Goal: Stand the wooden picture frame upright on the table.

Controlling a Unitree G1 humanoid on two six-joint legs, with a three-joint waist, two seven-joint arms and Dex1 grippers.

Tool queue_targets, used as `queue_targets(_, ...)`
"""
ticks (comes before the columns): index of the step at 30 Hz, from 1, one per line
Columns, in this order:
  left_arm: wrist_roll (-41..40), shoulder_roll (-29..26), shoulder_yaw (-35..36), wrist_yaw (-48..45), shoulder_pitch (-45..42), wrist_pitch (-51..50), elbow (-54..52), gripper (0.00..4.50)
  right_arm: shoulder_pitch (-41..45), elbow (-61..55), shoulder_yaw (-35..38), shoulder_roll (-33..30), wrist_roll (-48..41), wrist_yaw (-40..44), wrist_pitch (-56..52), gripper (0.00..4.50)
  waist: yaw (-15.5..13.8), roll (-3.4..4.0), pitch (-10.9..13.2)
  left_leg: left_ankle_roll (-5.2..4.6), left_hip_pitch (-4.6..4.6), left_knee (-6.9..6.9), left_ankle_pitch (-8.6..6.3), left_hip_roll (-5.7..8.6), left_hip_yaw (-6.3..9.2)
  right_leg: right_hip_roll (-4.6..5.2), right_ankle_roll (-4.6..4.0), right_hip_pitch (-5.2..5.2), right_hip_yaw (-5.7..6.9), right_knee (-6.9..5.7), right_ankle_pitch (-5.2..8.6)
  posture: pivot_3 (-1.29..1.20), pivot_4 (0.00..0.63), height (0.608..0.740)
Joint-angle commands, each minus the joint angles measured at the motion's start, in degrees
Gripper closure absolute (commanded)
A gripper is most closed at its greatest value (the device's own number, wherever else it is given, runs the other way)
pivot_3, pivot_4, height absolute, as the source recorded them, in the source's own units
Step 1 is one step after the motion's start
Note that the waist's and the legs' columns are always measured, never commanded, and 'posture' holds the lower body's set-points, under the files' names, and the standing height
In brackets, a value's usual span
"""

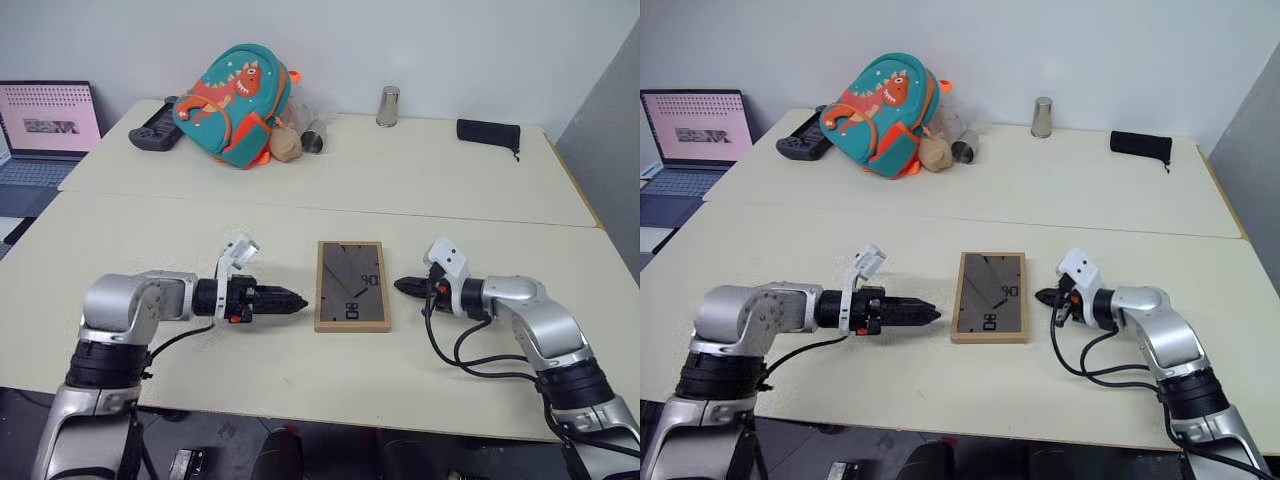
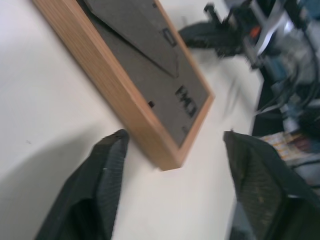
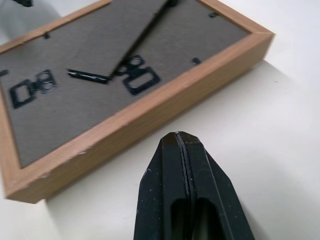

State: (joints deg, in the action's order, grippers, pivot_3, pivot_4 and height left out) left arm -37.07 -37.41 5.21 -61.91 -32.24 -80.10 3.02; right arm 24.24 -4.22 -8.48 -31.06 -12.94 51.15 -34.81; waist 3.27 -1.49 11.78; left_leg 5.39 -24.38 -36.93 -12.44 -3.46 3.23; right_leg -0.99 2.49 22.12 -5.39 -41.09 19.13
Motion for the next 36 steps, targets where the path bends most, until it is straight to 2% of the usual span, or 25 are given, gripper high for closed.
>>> queue_targets(1,-1.5,1.4,1.4,3.1,-0.8,-1.6,1.8,0.25,-0.6,-2.8,0.1,0.1,-1.0,-0.4,-0.4,4.50,0.0,0.00,0.0,0.00,0.00,0.00,0.00,0.00,0.00,0.00,0.00,0.00,0.00,0.00,0.00,0.00,0.150,0.740)
queue_targets(2,-1.6,1.5,1.2,3.4,-1.1,-1.5,2.3,0.04,-0.7,-2.9,-0.1,0.2,-0.9,-0.5,-0.3,4.50,0.0,0.00,0.0,0.00,0.00,0.00,0.00,-0.01,0.00,0.00,0.00,0.01,0.00,0.00,0.00,0.00,0.150,0.740)
queue_targets(3,-2.0,2.4,1.3,4.0,-1.8,-2.3,3.3,0.02,-0.7,-2.9,-0.4,0.6,-0.8,-0.7,-0.4,4.50,0.0,0.00,0.0,0.01,0.00,0.00,0.01,-0.01,0.00,0.00,-0.01,0.01,0.00,-0.01,0.00,0.00,0.150,0.740)
queue_targets(12,-2.6,6.1,-2.8,6.2,-3.3,-3.8,7.4,0.02,0.2,-2.4,-3.7,3.8,0.2,-2.2,-0.1,4.50,0.0,0.00,0.0,0.01,0.02,0.00,0.01,-0.01,0.00,0.00,-0.01,0.00,-0.02,-0.03,0.00,0.00,0.150,0.740)
queue_targets(15,-1.4,7.4,-4.1,7.1,-3.3,-1.1,7.9,0.02,1.4,-1.7,-5.1,5.9,0.5,-2.8,0.1,4.50,0.0,0.00,0.0,0.01,0.03,-0.01,0.01,-0.01,-0.01,0.00,-0.01,0.00,-0.03,-0.03,0.00,0.00,0.150,0.740)
queue_targets(23,-2.6,9.7,-2.9,8.3,-3.8,0.1,6.8,0.02,2.1,-1.6,-6.4,8.1,0.6,-3.9,-0.2,4.50,-0.8,-0.01,0.0,0.02,0.03,-0.03,0.01,0.06,0.00,0.07,-0.01,-0.08,-0.01,0.03,-0.01,0.00,0.150,0.740)
queue_targets(25,-2.9,9.8,-2.4,8.7,-3.6,0.4,6.7,0.38,1.8,-1.3,-6.4,7.6,0.9,-3.7,0.2,4.50,-0.9,-0.01,0.0,0.02,0.03,-0.02,0.01,0.06,0.00,0.07,-0.01,-0.08,-0.01,0.04,0.00,0.00,0.150,0.740)
queue_targets(26,-3.4,9.7,-2.0,8.5,-3.4,0.3,6.4,0.39,1.6,-1.0,-6.4,7.2,1.1,-3.5,0.5,4.50,-0.9,-0.01,0.0,0.02,0.03,-0.02,0.01,0.05,0.00,0.07,-0.01,-0.08,-0.01,0.04,0.00,0.00,0.150,0.740)
queue_targets(29,-4.5,9.0,-1.2,8.4,-3.1,-0.2,5.7,1.18,1.4,-0.1,-5.9,6.1,1.5,-3.4,1.1,4.50,-0.9,-0.01,0.0,0.02,0.03,-0.02,0.01,0.05,-0.01,0.07,-0.01,-0.07,-0.02,0.04,-0.01,0.00,0.150,0.740)
queue_targets(36,-6.0,7.8,1.9,9.3,-3.4,-1.5,6.8,2.60,1.2,1.6,-4.8,4.5,1.4,-3.2,2.5,4.50,-0.7,-0.01,0.0,0.02,0.03,0.00,0.01,0.02,0.00,0.04,-0.01,-0.05,-0.01,0.03,0.00,0.00,0.150,0.740)
